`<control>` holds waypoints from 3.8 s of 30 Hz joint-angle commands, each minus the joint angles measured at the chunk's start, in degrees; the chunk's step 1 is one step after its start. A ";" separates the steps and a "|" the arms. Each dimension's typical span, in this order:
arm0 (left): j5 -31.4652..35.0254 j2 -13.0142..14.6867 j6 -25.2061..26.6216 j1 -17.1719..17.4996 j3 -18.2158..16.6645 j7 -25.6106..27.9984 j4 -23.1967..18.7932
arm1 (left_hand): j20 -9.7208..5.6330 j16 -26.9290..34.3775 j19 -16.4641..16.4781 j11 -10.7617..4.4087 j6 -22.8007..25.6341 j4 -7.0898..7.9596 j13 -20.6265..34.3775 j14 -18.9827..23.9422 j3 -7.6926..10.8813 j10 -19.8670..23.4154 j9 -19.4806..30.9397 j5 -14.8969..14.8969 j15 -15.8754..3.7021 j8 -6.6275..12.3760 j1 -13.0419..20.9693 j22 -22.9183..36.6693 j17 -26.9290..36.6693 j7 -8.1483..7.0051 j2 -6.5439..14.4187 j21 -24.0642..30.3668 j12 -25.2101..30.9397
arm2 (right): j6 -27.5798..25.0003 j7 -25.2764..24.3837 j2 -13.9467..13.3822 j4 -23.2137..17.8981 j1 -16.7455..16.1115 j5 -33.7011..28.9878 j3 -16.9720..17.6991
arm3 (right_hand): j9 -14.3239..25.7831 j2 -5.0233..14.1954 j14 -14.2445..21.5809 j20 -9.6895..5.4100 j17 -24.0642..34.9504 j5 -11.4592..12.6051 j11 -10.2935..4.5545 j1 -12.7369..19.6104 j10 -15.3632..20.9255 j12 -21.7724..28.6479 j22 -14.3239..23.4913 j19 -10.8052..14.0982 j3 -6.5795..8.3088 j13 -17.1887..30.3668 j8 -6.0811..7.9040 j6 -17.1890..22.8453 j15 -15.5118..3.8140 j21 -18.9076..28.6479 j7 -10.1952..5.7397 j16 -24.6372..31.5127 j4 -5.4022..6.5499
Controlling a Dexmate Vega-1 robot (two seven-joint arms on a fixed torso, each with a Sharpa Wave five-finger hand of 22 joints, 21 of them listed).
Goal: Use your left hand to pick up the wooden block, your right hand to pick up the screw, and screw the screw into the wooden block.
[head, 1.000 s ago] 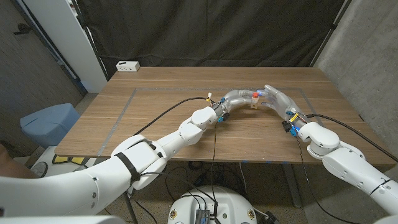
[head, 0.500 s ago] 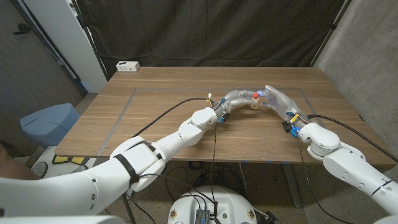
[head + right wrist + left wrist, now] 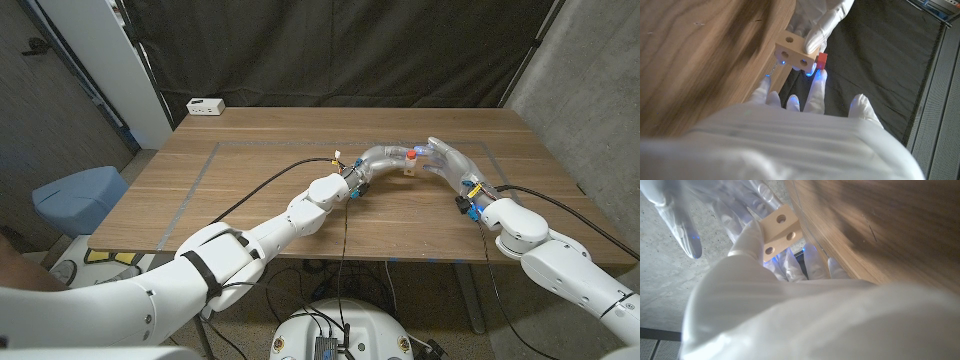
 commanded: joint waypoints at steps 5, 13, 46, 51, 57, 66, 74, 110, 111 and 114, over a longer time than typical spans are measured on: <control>-0.09 0.13 -0.03 0.30 0.00 0.17 -0.47 | 0.15 0.16 0.61 -0.41 5.17 2.84 5.79 0.67 3.19 1.16 0.27 0.37 -4.40 0.24 -2.45 0.13 0.24 3.30 3.43 0.29 3.14 | -0.67 -1.03 -0.04 -1.11 -1.23 -0.09 0.86 | 0.14 0.39 0.59 0.00 0.16 0.39 0.05 0.20 1.31 0.39 0.16 0.60 0.18 0.21 0.54 1.84 -0.02 0.25 0.16 0.48 0.02; -0.16 0.11 0.05 0.13 -0.02 -0.05 -0.21 | 0.18 0.13 0.59 -0.42 5.20 2.87 5.81 0.66 3.26 1.19 0.27 0.39 -4.39 0.24 -2.47 0.13 0.24 3.31 3.52 0.29 3.17 | -0.50 -0.62 -0.07 -1.10 -1.29 -0.17 0.89 | 0.13 0.44 0.74 0.00 0.15 0.39 -0.24 0.25 1.83 0.45 0.16 0.71 0.21 0.21 0.74 2.86 -0.04 0.25 0.55 0.49 0.00; 0.10 -0.72 -0.63 0.23 0.22 0.50 0.71 | 0.07 0.20 0.77 -0.41 5.24 2.84 5.77 0.93 3.33 1.18 0.27 0.41 -4.55 0.23 -2.54 0.13 0.22 3.38 3.51 0.35 3.15 | 1.61 4.19 -1.06 -0.10 -1.47 1.37 1.07 | 0.11 0.64 1.32 -0.21 0.10 0.42 -0.89 0.50 3.32 0.45 0.14 1.26 0.33 0.19 1.22 6.25 -0.75 0.27 1.49 0.52 -0.08; 0.27 -0.82 -0.80 0.24 0.30 0.76 0.86 | 0.04 0.18 0.79 -0.40 5.23 2.83 5.80 0.99 3.36 1.21 0.27 0.42 -4.52 0.22 -2.57 0.13 0.19 3.36 3.48 0.35 3.19 | 1.71 3.65 -1.08 -0.20 -1.98 1.40 1.50 | 0.10 0.66 1.42 -0.25 0.10 0.42 -0.97 0.54 3.47 0.44 0.14 1.31 0.35 0.19 1.24 6.59 -0.83 0.26 1.54 0.53 -0.09; 0.52 -0.41 -0.48 0.69 0.37 1.28 -0.28 | 0.03 0.19 0.79 -0.42 5.17 2.81 5.79 0.96 3.35 1.25 0.27 0.41 -4.47 0.19 -2.55 0.13 0.21 3.27 3.48 0.35 3.20 | 2.36 2.17 -0.88 -0.54 -3.13 0.65 2.39 | 0.10 0.69 1.97 0.03 0.09 0.42 -0.65 0.61 4.17 0.57 0.13 1.69 0.38 0.19 1.13 6.83 -0.77 0.36 1.49 0.70 -0.12; 0.74 0.18 -0.24 1.22 0.48 1.55 -1.75 | 0.05 0.20 0.80 -0.42 5.27 2.80 5.77 0.98 3.30 1.24 0.27 0.40 -4.51 0.23 -2.57 0.13 0.21 3.28 3.39 0.34 3.19 | 4.81 -1.21 1.34 -0.48 -4.45 -1.85 3.04 | 0.09 0.59 3.60 -0.67 0.05 0.39 -0.02 0.86 5.29 0.63 0.13 3.90 0.43 0.20 0.45 6.29 -1.23 0.97 1.18 1.11 -0.27; 0.93 -0.08 -0.34 1.02 0.69 1.47 -1.55 | 0.11 0.22 0.80 -0.41 5.25 2.82 5.73 0.94 3.27 1.21 0.27 0.38 -4.35 0.21 -2.58 0.13 0.26 3.30 3.43 0.34 3.15 | 5.58 -1.70 1.97 -0.31 -4.94 -2.70 3.58 | 0.11 0.35 4.41 -0.83 0.02 0.39 -0.08 1.17 5.14 0.30 0.12 5.17 0.46 0.22 -0.58 4.42 -1.56 1.09 0.54 1.16 -0.48; 1.15 -0.17 -0.42 1.32 1.05 1.49 -2.00 | 0.12 0.25 0.81 -0.41 5.36 2.79 5.75 1.04 3.27 1.27 0.27 0.37 -4.49 0.22 -2.58 0.13 0.28 3.25 3.40 0.33 3.22 | 3.25 3.31 0.29 1.48 -1.66 -0.83 1.94 | 0.22 -0.64 -1.13 -3.82 0.41 0.39 -0.50 -0.10 -3.66 -1.30 0.23 -0.79 -0.70 0.25 -2.23 -7.29 -0.54 -0.40 -1.56 -0.59 0.28; 1.11 -0.15 -0.39 1.34 1.03 1.44 -2.04 | 0.07 0.27 0.83 -0.40 5.39 2.77 5.76 1.08 3.27 1.26 0.27 0.37 -4.51 0.23 -2.56 0.13 0.29 3.23 3.39 0.33 3.22 | 3.29 3.47 0.19 1.55 -1.60 -0.89 1.84 | 0.21 -0.63 -1.29 -3.85 0.42 0.39 -0.54 -0.14 -3.75 -1.27 0.23 -0.87 -0.72 0.25 -2.20 -7.33 -0.58 -0.39 -1.54 -0.61 0.30; 1.08 0.08 -0.26 1.57 0.96 1.54 -2.46 | 0.07 0.28 0.84 -0.42 5.25 2.79 5.77 1.05 3.24 1.28 0.27 0.36 -4.56 0.17 -2.58 0.13 0.31 3.23 3.40 0.34 3.23 | 2.92 3.63 0.14 1.56 -1.32 -0.63 1.54 | 0.21 -0.62 -1.50 -3.66 0.44 0.40 -0.66 -0.26 -3.80 -1.21 0.23 -1.04 -0.78 0.24 -2.13 -7.30 -0.59 -0.40 -1.58 -0.61 0.37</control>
